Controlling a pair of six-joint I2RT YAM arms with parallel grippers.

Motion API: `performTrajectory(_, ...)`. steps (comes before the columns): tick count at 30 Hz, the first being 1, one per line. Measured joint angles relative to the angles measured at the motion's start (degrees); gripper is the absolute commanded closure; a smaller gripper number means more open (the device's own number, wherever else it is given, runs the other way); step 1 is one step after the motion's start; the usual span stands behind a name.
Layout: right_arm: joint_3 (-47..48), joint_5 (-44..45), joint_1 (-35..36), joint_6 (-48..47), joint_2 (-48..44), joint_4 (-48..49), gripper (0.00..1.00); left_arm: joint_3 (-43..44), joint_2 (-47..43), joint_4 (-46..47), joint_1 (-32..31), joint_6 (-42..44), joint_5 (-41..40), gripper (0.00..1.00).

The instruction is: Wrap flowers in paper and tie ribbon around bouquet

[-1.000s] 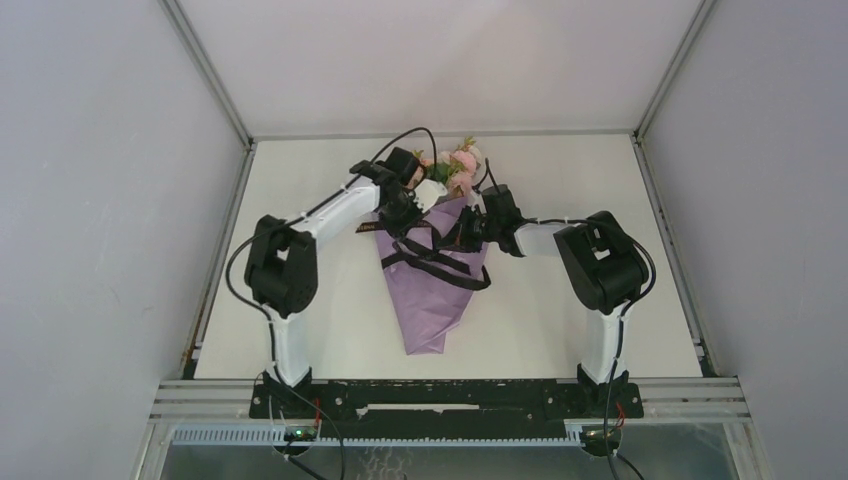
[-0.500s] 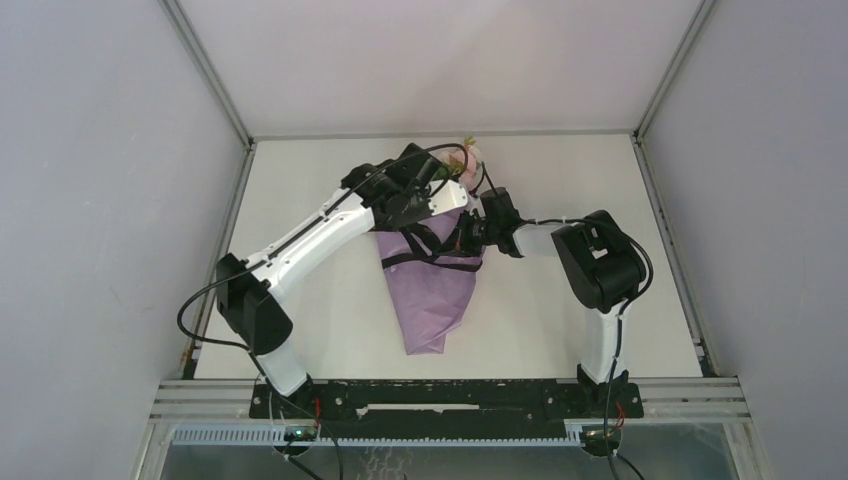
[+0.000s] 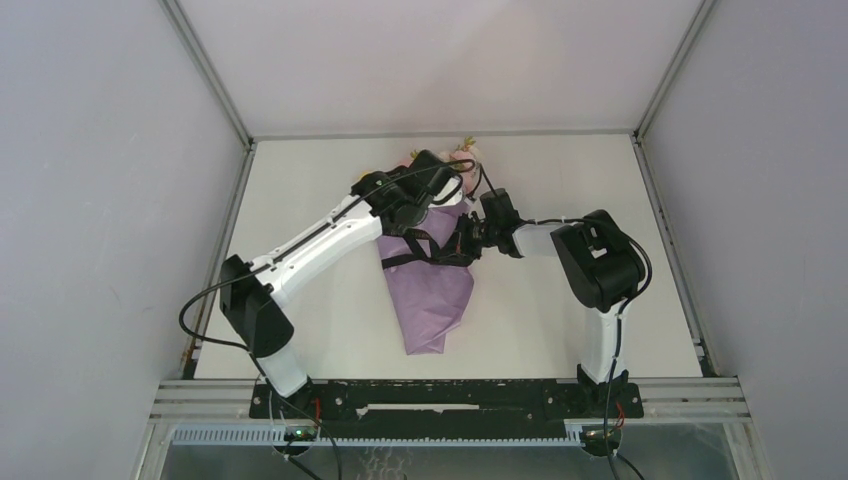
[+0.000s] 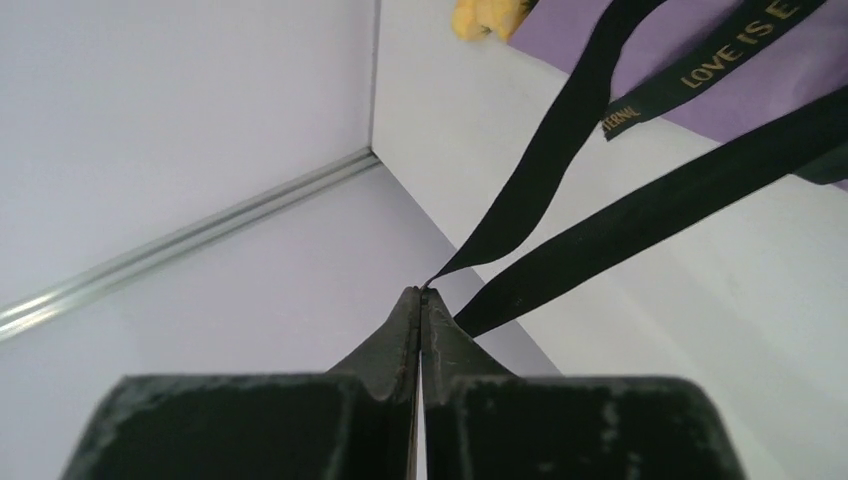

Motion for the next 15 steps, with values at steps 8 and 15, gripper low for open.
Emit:
performTrajectory(8,0.0,-4.1,-0.1,-4.2,0.0,-4.6,1.0,-7.8,1.0,0.6,12.0,-8.6,5.5,0.48)
performTrajectory(15,0.0,-6.2,0.0,-3.8,0.0,-6.2,1.0,-13.4,0.9,-1.6,14.9,-7.8,21.5,0.37)
